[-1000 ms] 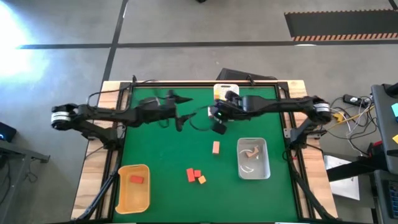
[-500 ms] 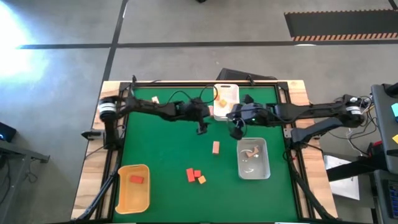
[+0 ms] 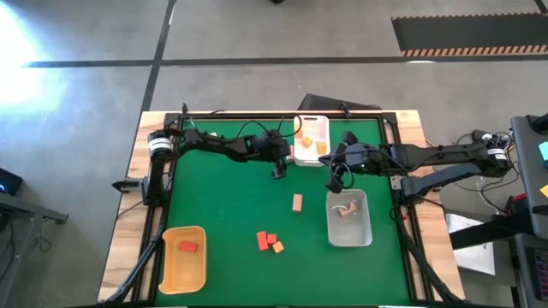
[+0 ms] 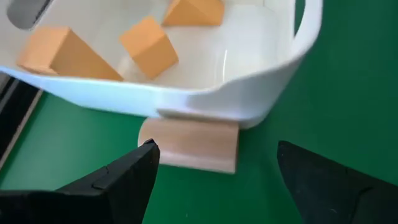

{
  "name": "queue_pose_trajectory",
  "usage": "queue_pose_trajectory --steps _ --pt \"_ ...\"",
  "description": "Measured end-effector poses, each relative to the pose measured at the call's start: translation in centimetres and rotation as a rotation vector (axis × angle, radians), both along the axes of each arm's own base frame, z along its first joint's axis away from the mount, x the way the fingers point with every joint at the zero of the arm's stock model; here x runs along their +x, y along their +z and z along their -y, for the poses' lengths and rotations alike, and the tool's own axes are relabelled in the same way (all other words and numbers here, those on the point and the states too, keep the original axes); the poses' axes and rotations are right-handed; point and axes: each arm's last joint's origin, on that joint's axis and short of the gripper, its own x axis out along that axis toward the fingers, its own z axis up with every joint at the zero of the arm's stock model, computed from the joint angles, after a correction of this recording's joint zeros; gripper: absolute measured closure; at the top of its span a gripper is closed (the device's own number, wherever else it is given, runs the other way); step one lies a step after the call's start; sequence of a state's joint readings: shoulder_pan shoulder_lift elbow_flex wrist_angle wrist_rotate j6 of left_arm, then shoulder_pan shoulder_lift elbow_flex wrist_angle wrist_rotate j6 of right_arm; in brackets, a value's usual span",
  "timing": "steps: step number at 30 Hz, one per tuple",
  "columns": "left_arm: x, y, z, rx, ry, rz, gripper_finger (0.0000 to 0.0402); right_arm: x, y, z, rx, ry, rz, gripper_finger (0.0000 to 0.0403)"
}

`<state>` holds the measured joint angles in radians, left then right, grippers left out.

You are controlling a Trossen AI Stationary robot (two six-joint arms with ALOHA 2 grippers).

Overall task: Sort & place blocks by color
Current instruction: Put the brown block into the gray bin

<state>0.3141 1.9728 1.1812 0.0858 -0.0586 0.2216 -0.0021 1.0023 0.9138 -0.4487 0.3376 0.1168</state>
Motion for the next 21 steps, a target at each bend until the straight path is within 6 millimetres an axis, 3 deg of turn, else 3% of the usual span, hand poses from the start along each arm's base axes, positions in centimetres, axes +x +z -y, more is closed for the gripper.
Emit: queue_pose_trajectory --steps 4,11,21 --pt "0.0 0.1 0.0 0.001 0.003 0.009 0.0077 0.2 0.0 0.0 -0.023 0.017 0.004 0.0394" --pt "-0.1 0.0 -0.4 0.017 0.032 0.009 0.0008 0.3 -0.6 0.0 -0.057 0.043 -0.034 0.0394" --pt "0.4 0.0 -0.6 -0.004 0.054 0.060 0.0018 0.2 -1.5 0.0 -0.097 0.073 -0.078 0.0394"
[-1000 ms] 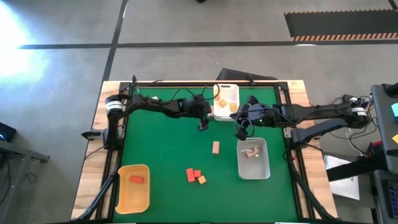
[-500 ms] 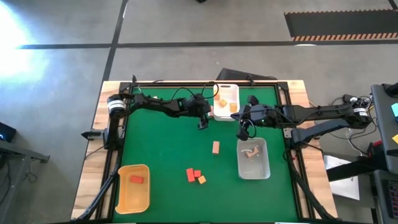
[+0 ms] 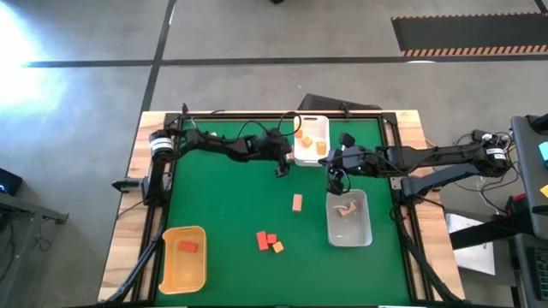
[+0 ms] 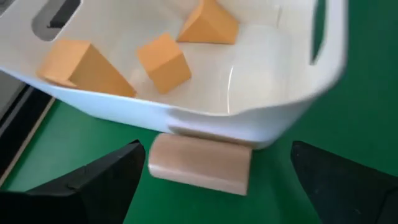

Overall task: Sort & place blocks by color
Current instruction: Put the brown block into the gray bin

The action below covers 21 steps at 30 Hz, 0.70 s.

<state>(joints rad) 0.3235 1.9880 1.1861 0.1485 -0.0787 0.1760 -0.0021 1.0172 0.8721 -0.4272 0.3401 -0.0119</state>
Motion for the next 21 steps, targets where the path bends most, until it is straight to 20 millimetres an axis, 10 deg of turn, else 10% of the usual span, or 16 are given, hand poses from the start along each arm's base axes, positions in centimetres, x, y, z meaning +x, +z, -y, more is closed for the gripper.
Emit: queue_pose_trajectory --steps 21 --pt "-1.4 -0.7 -2.3 0.030 0.067 -0.082 0.0018 0.0 -0.2 0.0 -0.050 0.043 -0.027 0.0394"
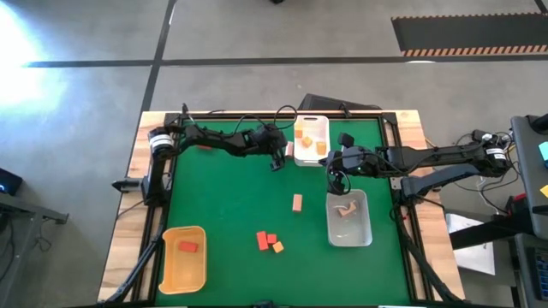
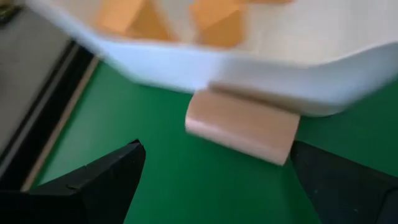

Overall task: Sort & place blocks by color
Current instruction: Put the brown block into the gray bin

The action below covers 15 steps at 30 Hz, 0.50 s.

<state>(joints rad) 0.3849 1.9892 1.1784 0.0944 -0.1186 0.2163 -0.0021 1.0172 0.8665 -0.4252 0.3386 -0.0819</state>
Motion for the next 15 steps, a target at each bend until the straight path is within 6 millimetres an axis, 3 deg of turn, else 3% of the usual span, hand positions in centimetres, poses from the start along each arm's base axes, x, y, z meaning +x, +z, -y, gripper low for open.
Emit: queue_pose_trajectory --steps 15 --pt "-0.5 1.7 0.2 -0.205 0.251 0.158 0.0018 -0.3 -1.2 0.2 -0.054 0.034 -0.062 0.0394"
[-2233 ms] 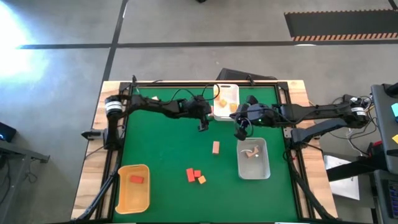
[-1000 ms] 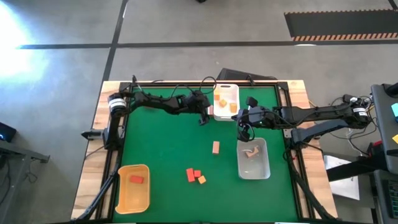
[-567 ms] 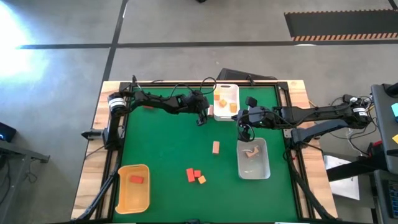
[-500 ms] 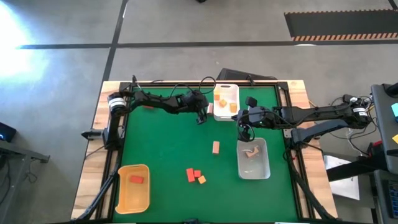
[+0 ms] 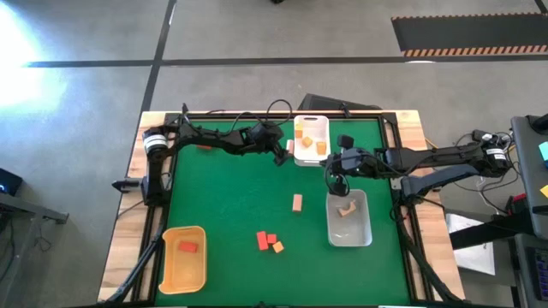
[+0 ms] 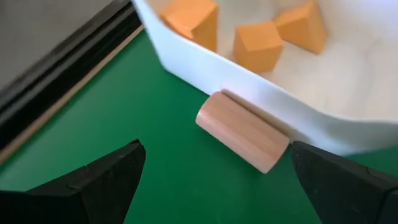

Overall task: Sort & place blocks by color
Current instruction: Put the brown block into the gray bin

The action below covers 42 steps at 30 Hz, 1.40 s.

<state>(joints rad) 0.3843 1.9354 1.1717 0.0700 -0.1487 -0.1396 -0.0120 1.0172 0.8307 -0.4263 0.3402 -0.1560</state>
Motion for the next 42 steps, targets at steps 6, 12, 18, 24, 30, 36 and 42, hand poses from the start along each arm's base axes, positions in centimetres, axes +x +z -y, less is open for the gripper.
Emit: queue_pose_trajectory --steps 6,12,18,24,30,36,42 --pt "-0.1 0.0 -0.2 -0.055 0.156 0.061 0.0018 0.0 0.0 0.0 -0.002 -0.001 0.001 0.0394" --pt "0.1 0.3 -0.4 -0.041 0.182 0.114 0.0018 -0.2 0.2 0.0 -0.004 0.001 0.007 0.0394" --pt "0.2 0.4 -0.6 -0.009 0.211 0.132 0.0018 -0.3 0.3 0.0 -0.003 0.000 0.013 0.0394" --pt "0.1 -0.8 -0.6 -0.026 0.228 0.109 0.0018 -0.3 0.3 0.0 -0.002 0.000 0.013 0.0394" --pt "0.3 -2.1 -0.4 -0.031 0.234 0.074 0.0018 -0.3 0.3 0.0 -0.002 -0.001 0.013 0.0394" --pt "-0.3 -2.4 -0.2 -0.032 0.254 -0.016 0.0018 -0.3 0.3 0.0 -0.002 -0.001 0.013 0.0394" --pt "-1.0 -1.2 0.1 -0.044 0.253 -0.049 0.0018 -0.3 0.3 0.0 -0.001 -0.001 0.009 0.0394"
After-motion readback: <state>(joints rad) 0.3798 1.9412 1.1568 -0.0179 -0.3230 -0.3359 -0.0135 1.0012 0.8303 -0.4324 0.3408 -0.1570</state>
